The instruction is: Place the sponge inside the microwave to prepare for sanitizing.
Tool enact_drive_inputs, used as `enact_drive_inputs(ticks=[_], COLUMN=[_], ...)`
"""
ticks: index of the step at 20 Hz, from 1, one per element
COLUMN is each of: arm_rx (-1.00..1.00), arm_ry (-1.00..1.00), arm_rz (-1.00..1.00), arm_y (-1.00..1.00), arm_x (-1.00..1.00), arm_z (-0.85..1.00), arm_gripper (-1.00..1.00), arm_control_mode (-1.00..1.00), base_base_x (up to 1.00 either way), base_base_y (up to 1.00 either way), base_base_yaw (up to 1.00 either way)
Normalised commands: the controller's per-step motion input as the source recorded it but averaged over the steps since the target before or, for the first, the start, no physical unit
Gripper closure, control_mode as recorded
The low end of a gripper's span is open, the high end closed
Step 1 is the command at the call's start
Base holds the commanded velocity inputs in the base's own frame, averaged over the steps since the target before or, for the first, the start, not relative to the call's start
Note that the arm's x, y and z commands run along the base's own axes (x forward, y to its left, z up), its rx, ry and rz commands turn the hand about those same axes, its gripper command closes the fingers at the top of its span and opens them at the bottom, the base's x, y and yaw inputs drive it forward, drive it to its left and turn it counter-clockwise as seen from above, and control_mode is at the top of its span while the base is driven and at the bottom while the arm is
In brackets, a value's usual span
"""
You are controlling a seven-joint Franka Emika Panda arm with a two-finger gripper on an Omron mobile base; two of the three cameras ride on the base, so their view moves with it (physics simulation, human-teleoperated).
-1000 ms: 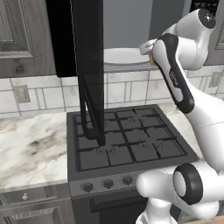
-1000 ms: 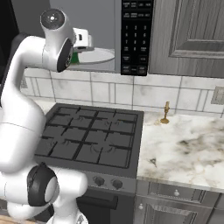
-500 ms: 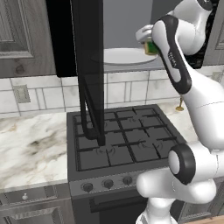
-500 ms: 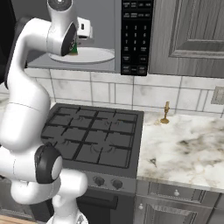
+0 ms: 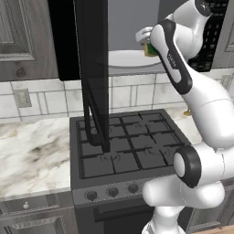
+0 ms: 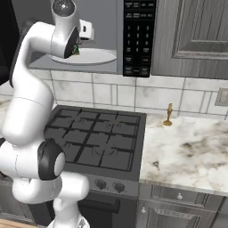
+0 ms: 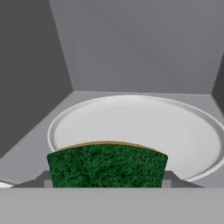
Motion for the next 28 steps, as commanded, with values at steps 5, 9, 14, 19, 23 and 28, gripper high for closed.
enact_drive_inputs(ticks=[5,9,14,19,23,28], arm_rx=[0.00,0.00,0.00,0.00,0.00,0.00], arm_ry=[0.00,0.00,0.00,0.00,0.00,0.01], arm_rz=[0.00,0.00,0.00,0.00,0.00,0.00], arm_y=[0.01,0.01,0.08,0.16,0.10,0.01], arm_x=[0.27,0.26,0.20,0.20,0.25,0.26], arm_z=[-0.15,-0.06,-0.07,-0.12,-0.15,-0.13], arm_gripper=[1.00,1.00,1.00,1.00,1.00,1.00], arm_control_mode=[-1.00,-1.00,-1.00,-1.00,-1.00,-1.00], base_base_x=[0.00,0.00,0.00,0.00,0.00,0.00], base_base_y=[0.00,0.00,0.00,0.00,0.00,0.00], base_base_yaw=[0.00,0.00,0.00,0.00,0.00,0.00])
